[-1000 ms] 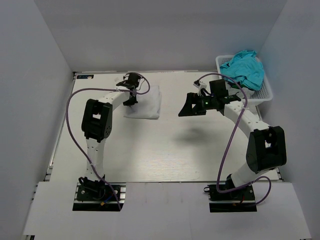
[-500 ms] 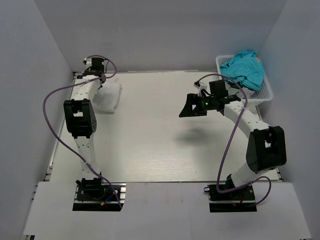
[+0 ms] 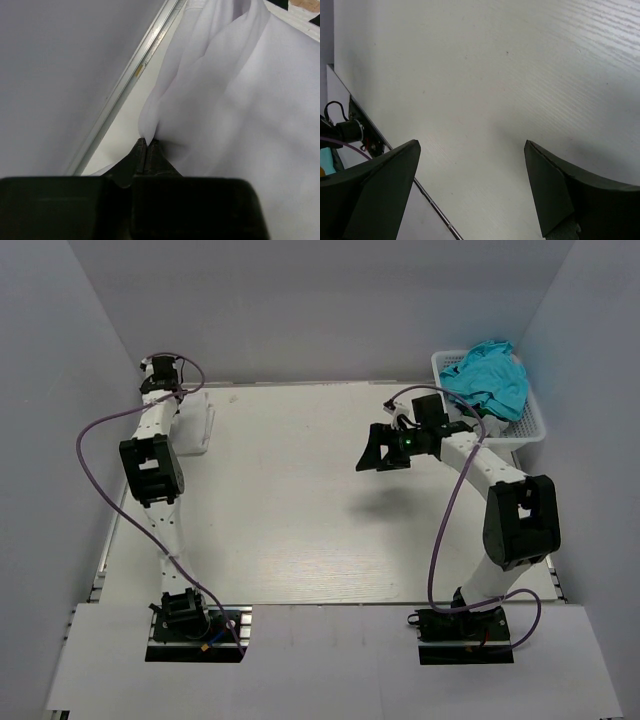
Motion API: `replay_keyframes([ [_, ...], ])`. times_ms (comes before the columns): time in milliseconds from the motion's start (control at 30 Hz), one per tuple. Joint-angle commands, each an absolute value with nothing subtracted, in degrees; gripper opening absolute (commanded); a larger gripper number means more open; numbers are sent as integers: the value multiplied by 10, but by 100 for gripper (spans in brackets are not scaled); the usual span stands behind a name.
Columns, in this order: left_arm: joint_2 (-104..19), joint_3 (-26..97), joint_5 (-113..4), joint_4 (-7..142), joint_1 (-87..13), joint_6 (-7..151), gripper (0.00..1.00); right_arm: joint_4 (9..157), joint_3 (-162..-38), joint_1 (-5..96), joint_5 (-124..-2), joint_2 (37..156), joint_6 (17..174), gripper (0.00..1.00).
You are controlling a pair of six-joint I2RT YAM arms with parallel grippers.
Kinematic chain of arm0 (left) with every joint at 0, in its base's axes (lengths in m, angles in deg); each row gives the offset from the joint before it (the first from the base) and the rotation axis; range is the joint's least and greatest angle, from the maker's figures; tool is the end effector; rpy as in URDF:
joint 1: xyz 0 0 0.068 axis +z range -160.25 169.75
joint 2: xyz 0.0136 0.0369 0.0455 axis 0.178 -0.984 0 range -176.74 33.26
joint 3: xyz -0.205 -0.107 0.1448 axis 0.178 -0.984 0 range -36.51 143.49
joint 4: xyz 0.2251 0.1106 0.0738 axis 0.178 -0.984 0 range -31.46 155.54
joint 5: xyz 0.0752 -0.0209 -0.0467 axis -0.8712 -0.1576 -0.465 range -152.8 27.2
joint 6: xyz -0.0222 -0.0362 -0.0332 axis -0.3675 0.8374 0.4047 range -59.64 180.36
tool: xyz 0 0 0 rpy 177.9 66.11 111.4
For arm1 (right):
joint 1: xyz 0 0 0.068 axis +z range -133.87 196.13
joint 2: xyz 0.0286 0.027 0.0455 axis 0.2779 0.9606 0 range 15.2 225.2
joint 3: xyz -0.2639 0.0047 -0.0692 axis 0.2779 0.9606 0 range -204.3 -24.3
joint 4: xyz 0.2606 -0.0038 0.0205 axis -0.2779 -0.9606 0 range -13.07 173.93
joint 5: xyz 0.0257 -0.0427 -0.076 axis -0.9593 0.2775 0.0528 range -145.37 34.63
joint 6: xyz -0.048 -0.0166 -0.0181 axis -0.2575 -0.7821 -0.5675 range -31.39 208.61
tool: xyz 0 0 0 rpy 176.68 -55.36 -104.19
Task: Fold and stack the t-shirts
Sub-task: Put the neatly folded tshirt into the corner of the board with the left arm
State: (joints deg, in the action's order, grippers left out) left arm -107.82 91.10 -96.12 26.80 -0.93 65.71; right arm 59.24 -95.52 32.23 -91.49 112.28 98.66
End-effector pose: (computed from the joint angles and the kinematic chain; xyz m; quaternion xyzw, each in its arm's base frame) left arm 0.5309 0.1068 0.1987 -0.2078 0.8871 0.2819 0.3006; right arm 0.3444 0.1212 0.2434 -0.1517 0.8882 0.3568 0.2466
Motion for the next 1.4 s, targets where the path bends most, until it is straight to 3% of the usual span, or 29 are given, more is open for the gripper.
replay_keyframes([
  [0,-1059,925,-936,285,-8,650,0,584,-991,320,-917,1128,978,90],
  [133,-1076,957,-968,267,-8,650,28,585,-994,320,-922,1136,971,90],
  [167,-1076,971,-980,260,-8,657,46,585,-997,320,-923,1137,971,90],
  [233,-1067,971,-987,242,-8,676,53,584,-1001,321,-923,1134,970,90],
  [300,-1048,960,-993,236,-8,698,89,584,-1005,319,-924,1129,971,90],
  [333,-1035,950,-993,236,-2,717,100,587,-1004,320,-924,1122,971,90],
  [500,-957,901,-940,221,-8,751,100,598,-984,319,-930,1097,979,90],
  [633,-888,842,-832,180,-30,815,100,646,-943,320,-934,1049,1001,90],
  [733,-780,683,-746,224,-55,870,100,680,-896,321,-920,1013,1030,90],
  [767,-715,593,-735,245,-66,878,100,685,-879,320,-906,1008,1039,90],
  [1033,-433,237,-686,337,-214,949,100,709,-729,320,-803,866,1051,90],
  [1167,-294,169,-693,308,-261,962,100,742,-645,320,-729,772,1061,90],
  [1367,-224,188,-749,261,-271,948,100,778,-580,320,-675,664,1108,90],
])
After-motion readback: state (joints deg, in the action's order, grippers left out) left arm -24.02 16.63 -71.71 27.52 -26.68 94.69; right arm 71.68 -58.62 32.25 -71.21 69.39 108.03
